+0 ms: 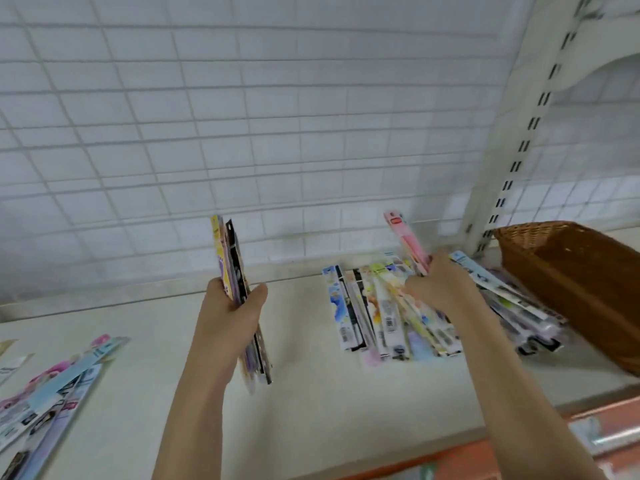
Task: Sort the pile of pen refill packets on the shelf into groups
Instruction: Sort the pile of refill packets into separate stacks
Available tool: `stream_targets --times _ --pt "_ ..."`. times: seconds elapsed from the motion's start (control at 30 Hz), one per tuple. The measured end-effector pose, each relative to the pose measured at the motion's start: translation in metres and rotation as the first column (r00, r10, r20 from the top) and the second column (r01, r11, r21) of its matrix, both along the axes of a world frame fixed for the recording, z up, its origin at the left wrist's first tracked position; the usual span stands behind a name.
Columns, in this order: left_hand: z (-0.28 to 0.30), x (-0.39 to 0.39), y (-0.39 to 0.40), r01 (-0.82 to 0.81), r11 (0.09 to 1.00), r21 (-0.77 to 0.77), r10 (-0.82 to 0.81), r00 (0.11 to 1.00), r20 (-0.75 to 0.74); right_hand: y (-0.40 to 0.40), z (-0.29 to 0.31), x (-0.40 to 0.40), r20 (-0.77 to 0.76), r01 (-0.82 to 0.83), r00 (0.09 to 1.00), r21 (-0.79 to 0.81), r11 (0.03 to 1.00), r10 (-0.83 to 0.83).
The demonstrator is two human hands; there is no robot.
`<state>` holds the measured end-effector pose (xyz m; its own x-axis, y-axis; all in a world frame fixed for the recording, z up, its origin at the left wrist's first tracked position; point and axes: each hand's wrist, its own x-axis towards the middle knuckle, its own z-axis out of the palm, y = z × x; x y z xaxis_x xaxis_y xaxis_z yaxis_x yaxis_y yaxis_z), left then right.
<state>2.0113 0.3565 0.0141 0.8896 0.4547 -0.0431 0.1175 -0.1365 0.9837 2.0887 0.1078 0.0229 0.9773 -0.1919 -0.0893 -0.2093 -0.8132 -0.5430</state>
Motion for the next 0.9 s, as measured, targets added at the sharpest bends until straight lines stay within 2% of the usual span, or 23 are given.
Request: stream_targets --times 0.07,0.17,0.37,0.5,0.6,0.67,0.9 --pt "-0.001 0.004 -0.018 0.05 0.999 -0.022 -0.05 0.998 -0.032 -0.02 -0.003 0.003 -0.106 -0.001 0.994 -0.077 0.997 -0.007" --pt "-0.002 0.008 -0.044 0.114 0.993 -0.022 -0.115 0.991 -0.075 -0.036 -0.013 0.004 -0.142 -0.017 0.99 -0.103 0.995 0.002" --pt "-0.004 0.01 -0.076 0.158 0.987 0.04 -0.153 0.982 -0.112 -0.044 -0.021 -0.001 -0.025 -0.035 0.999 -0.161 0.986 0.032" --pt "0.0 0.008 -0.084 0.076 0.991 0.113 -0.078 0.997 0.014 -0.042 -0.023 -0.009 0.067 -0.014 0.997 -0.212 0.977 0.029" --pt "-0.005 0.01 -0.088 -0.008 0.983 0.184 -0.019 0.989 0.147 -0.04 -0.019 -0.016 0.133 -0.035 0.989 -0.26 0.965 0.072" --pt "-0.015 0.009 -0.093 -0.058 0.974 0.218 0.017 0.983 0.185 -0.037 -0.019 -0.019 0.191 -0.064 0.975 -0.258 0.964 0.115" --pt "-0.045 0.01 -0.097 -0.067 0.959 0.274 0.053 0.997 0.057 -0.024 -0.032 -0.025 0.294 -0.132 0.936 -0.215 0.968 0.193"
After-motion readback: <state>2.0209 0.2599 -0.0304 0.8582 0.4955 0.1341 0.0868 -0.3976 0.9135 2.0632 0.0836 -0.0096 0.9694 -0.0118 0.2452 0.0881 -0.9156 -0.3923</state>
